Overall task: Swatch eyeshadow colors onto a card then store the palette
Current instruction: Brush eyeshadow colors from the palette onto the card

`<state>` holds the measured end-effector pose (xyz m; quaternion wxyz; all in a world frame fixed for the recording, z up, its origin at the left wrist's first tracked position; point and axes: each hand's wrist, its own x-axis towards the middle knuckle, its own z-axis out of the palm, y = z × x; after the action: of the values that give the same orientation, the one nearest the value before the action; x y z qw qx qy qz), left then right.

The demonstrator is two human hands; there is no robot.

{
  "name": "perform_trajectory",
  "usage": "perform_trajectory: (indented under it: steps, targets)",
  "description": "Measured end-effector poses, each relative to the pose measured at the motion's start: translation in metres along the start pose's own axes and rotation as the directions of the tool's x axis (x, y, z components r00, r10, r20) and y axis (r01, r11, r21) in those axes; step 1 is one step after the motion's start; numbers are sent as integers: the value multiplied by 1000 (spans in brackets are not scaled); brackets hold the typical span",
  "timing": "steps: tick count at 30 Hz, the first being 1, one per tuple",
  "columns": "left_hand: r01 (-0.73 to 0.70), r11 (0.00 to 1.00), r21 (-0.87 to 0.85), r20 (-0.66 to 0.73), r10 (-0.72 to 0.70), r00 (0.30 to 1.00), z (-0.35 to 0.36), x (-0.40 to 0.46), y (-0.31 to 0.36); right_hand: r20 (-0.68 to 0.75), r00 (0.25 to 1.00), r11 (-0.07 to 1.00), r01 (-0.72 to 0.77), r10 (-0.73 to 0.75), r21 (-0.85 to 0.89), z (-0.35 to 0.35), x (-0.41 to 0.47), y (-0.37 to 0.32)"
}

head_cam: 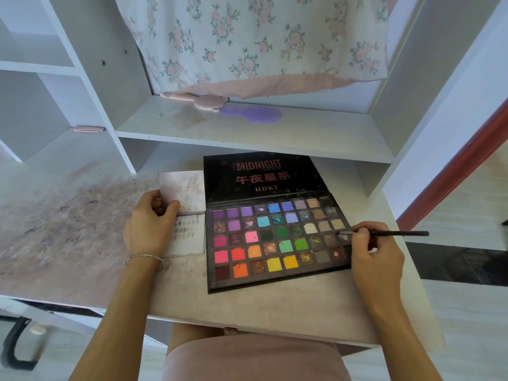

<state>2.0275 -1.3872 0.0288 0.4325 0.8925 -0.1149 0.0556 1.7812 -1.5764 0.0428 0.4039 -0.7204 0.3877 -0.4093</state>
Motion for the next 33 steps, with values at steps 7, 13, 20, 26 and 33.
perform_trajectory:
  steps: [7,13,20,26,33]
  targets:
    - [-4,1000,6,-2,4,1000,0,0,0,147,988,995,24,-37,94,26,-7,-18]
    - [-1,1000,15,-1,1,1000,0,1,-2,293,951,983,47,-98,176,70,-22,-42]
    - [-2,1000,2,-1,2,1000,0,1,-3,402,904,974,63,-147,216,112,-35,-57]
    - [14,1000,-18,6,-14,1000,1,4,-6,475,862,979,104,-177,175,126,-37,-61]
    - [7,1000,7,-5,-7,1000,3,6,-7,557,806,979,192,-198,70,132,-36,-64]
